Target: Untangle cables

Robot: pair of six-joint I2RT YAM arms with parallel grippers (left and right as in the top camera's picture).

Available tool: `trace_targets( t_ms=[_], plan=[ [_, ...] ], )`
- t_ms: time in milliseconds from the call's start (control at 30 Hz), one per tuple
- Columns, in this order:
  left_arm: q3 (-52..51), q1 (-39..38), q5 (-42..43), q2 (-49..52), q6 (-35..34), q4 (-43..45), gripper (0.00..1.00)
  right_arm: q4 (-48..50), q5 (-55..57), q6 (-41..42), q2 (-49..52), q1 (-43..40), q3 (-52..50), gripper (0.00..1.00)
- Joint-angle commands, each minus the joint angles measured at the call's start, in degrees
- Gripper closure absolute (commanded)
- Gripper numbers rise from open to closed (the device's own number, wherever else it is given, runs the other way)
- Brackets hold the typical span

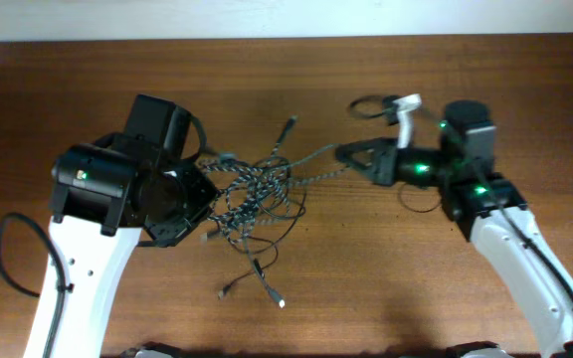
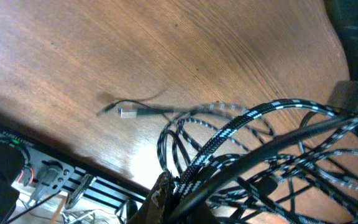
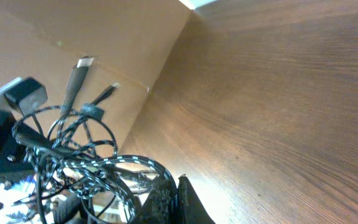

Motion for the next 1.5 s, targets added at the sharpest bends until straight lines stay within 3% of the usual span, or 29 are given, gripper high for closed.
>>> trace_targets(
  t_ms=[0,67,133,167,233,267,333,367,400,433,533,567,667,700,733,800,833,867,900,933,1000,1067,1133,1167,1200,1267,1367,1400,1467],
  plan=[
    [0.26,0.87,-16.11,-2.29,1.53,-1.84,1.0,-8.68,7.5,-2.54,0.24,-13.33,0.17,0.96],
    [0.26,0.87,-17.0,-2.29,1.46,0.92,1.0,-15.56,12.11,-5.7,0.24,-20.55,0.17,0.96],
    [0.26,0.85,-19.69,-2.27,-10.73,3.28,0.67,-24.79,15.19,-6.1,0.24,-28.28,0.17,0.96],
    [0.26,0.85,-16.72,-2.16,-15.5,7.3,0.71,-28.85,15.08,-6.08,0.24,-28.28,0.17,0.96],
    [0.24,0.81,-7.74,-0.61,-15.41,17.49,0.97,-37.94,12.61,-10.19,0.24,-23.87,0.17,0.81],
    [0.24,0.81,-6.73,0.98,-14.29,18.4,0.97,-38.49,8.31,-14.4,0.24,-20.83,0.17,0.74],
    [0.24,0.81,-6.78,5.05,-4.81,16.63,0.18,-37.97,7.41,-15.08,0.24,-15.15,0.17,0.55],
    [0.24,0.81,-12.11,8.83,-4.46,7.17,0.03,-36.76,7.45,-15.08,0.24,-11.39,0.17,0.49],
    [0.07,0.85,-16.57,11.67,-14.4,-2.71,0.01,-35.6,8.79,-15.06,0.24,-9.03,0.17,0.39],
    [-2.62,0.81,-15.41,11.8,-15.63,-2.69,0.01,-35.67,11.3,-15.06,0.24,-8.24,0.17,0.37],
    [-18.03,1.16,-13.46,10.99,-37.99,-2.05,0.01,-36.09,16.02,-15.06,0.24,-8.15,0.17,0.27],
    [-24.72,1.64,-13.0,10.99,-44.98,1.81,0.01,-36.11,17.57,-15.06,0.24,-8.15,0.17,0.26],
    [-42.18,2.38,-16.72,10.99,-45.64,34.86,0.0,-35.87,17.59,-15.06,0.24,-8.15,0.17,0.22],
    [-48.06,2.38,-16.28,11.02,-45.62,46.4,0.1,-35.98,17.59,-15.06,0.24,-8.15,0.17,0.22],
    [-51.36,2.38,-15.32,11.02,-45.64,50.62,0.58,-36.13,17.57,-15.06,0.24,-8.15,0.17,0.22],
    [-51.28,2.49,-14.27,10.82,-44.94,50.56,1.0,-36.11,17.57,-15.06,0.24,-8.15,0.17,0.22],
    [-49.75,2.49,-11.98,9.92,-34.8,53.48,1.0,-36.13,17.57,-15.06,0.24,-8.13,0.17,0.22],
    [-46.75,2.49,-7.78,8.61,-14.91,60.52,1.0,-36.11,17.57,-15.04,0.24,-8.15,0.17,0.22],
    [-44.46,2.49,-3.26,7.87,-1.03,64.59,1.0,-36.13,17.57,-15.04,0.24,-8.15,0.17,0.26],
    [-38.1,2.49,9.97,6.56,19.56,66.82,1.0,-36.13,17.57,-14.97,0.24,-8.15,0.17,0.29],
    [-29.22,2.49,38.93,5.31,45.57,66.75,1.0,-36.39,17.55,-14.82,0.24,-8.13,0.17,0.38],
    [-29.2,2.47,37.66,5.25,52.68,61.24,1.0,-39.28,17.53,-14.84,0.24,-8.13,0.17,0.32],
    [-29.2,2.49,36.54,5.25,65.83,54.49,1.0,-39.91,5.84,-15.63,0.24,-8.13,0.17,0.04],
    [-29.2,2.49,27.82,5.25,65.9,54.23,1.0,-37.51,-9.27,-24.98,0.24,-8.09,0.17,0.0],
    [-29.2,2.49,22.84,5.25,62.93,54.01,1.0,-37.09,-12.46,-26.97,0.24,-8.09,0.17,0.01],
    [-29.2,2.47,22.64,5.25,63.89,52.65,1.0,-35.34,-12.55,-27.08,0.24,-6.12,0.17,0.01],
    [-29.2,2.49,22.47,5.25,63.8,49.79,1.0,-24.81,-13.57,-26.53,0.24,5.44,0.17,0.0],
    [-29.2,2.49,22.47,5.25,63.63,48.96,1.0,-22.4,-13.57,-24.2,0.24,6.86,0.17,0.08],
    [-29.2,2.47,22.53,5.25,56.33,48.33,1.0,-15.87,-7.43,-2.38,0.24,8.9,0.17,0.31]
  ],
)
